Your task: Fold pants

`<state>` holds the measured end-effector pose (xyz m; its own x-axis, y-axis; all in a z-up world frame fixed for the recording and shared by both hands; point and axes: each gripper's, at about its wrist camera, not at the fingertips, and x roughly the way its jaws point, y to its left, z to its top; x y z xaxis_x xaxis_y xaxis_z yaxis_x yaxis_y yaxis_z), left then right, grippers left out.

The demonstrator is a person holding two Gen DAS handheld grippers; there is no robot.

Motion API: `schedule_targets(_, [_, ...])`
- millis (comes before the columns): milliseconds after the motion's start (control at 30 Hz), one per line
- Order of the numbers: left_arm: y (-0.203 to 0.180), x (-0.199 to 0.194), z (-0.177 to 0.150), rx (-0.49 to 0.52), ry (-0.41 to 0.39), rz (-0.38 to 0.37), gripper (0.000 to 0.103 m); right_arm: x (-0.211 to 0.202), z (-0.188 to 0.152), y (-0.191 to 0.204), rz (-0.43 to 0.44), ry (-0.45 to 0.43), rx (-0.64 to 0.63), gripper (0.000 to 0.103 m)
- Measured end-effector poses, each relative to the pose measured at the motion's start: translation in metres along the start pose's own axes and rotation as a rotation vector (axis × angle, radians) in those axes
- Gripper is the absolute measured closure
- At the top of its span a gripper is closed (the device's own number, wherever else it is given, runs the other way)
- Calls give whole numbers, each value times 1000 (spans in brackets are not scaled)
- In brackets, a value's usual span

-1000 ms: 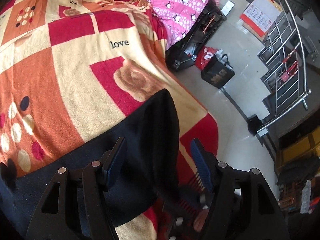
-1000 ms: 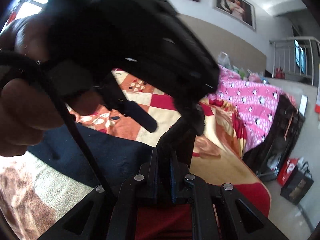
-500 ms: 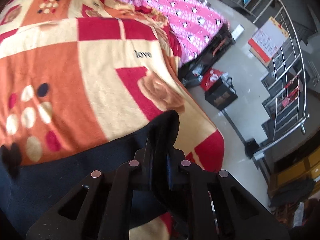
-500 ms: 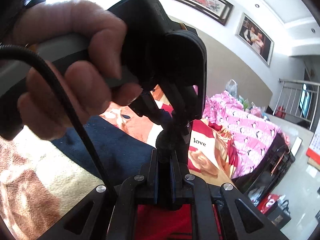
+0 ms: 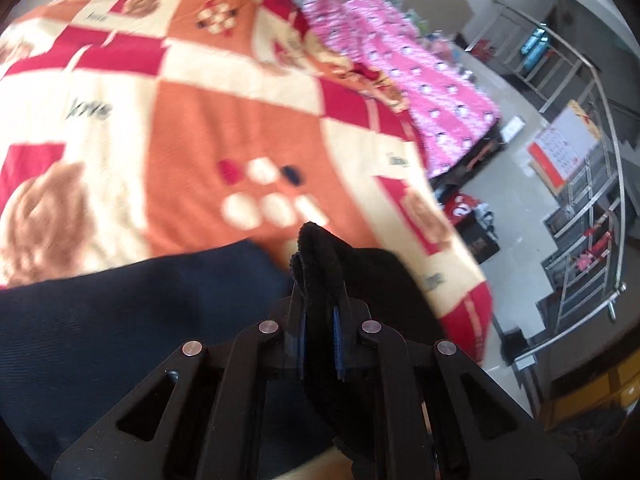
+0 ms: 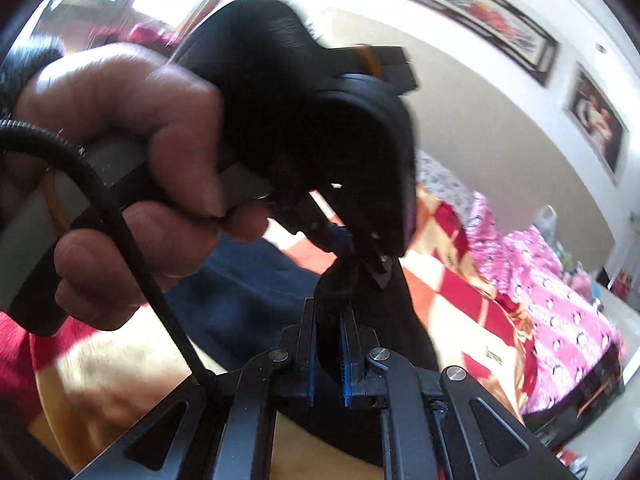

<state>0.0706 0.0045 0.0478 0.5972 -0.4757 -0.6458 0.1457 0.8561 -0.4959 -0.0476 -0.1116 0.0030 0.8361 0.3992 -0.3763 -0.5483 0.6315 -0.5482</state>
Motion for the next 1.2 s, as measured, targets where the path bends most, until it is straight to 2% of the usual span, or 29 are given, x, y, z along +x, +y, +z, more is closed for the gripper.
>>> schedule_targets(100, [12, -7, -8, -8, -20, 16, 94, 11, 8, 18, 27, 31, -13, 94])
schedule_targets(233, [23, -12, -11, -19, -44, 14, 94, 12, 14, 26, 51, 31, -21, 94])
schedule_targets(467, [42, -3, -17, -63, -14, 30, 93, 21, 9, 28, 97, 54, 11, 94])
schedule_targets(533, [44, -2, -21, -71, -16, 42, 87, 24, 5, 27, 112, 64, 29, 94])
schedule_targets(700, [59, -5, -26, -144, -57, 10, 84, 22, -3, 32, 116, 29, 44, 89])
schedule_targets(767, [61, -13, -25, -166, -83, 42, 84, 18, -4, 29, 138, 12, 69, 85])
schedule_targets(867, [53, -32, -22, -173, -165, 159, 78, 8, -5, 17, 212, -3, 124, 73])
schedule_targets(900, [50, -38, -22, -174, -193, 187, 78, 2, -5, 11, 243, -15, 155, 57])
schedule_targets(933, [47, -45, -21, -176, -225, 204, 78, -6, -6, 2, 274, -36, 192, 45])
schedule_targets(967, [43, -50, -21, -176, -254, 218, 78, -15, -8, -8, 299, -66, 223, 42])
schedule_targets(1067, [16, -56, -25, -118, -323, 218, 76, -38, -12, -40, 320, -132, 285, 42])
schedule_targets(1133, [-9, -50, -31, -24, -326, 197, 63, -46, -17, -68, 326, -159, 321, 42])
schedule_targets(1200, [-34, -37, -43, 99, -312, 189, 61, -49, -24, -100, 322, -167, 351, 41])
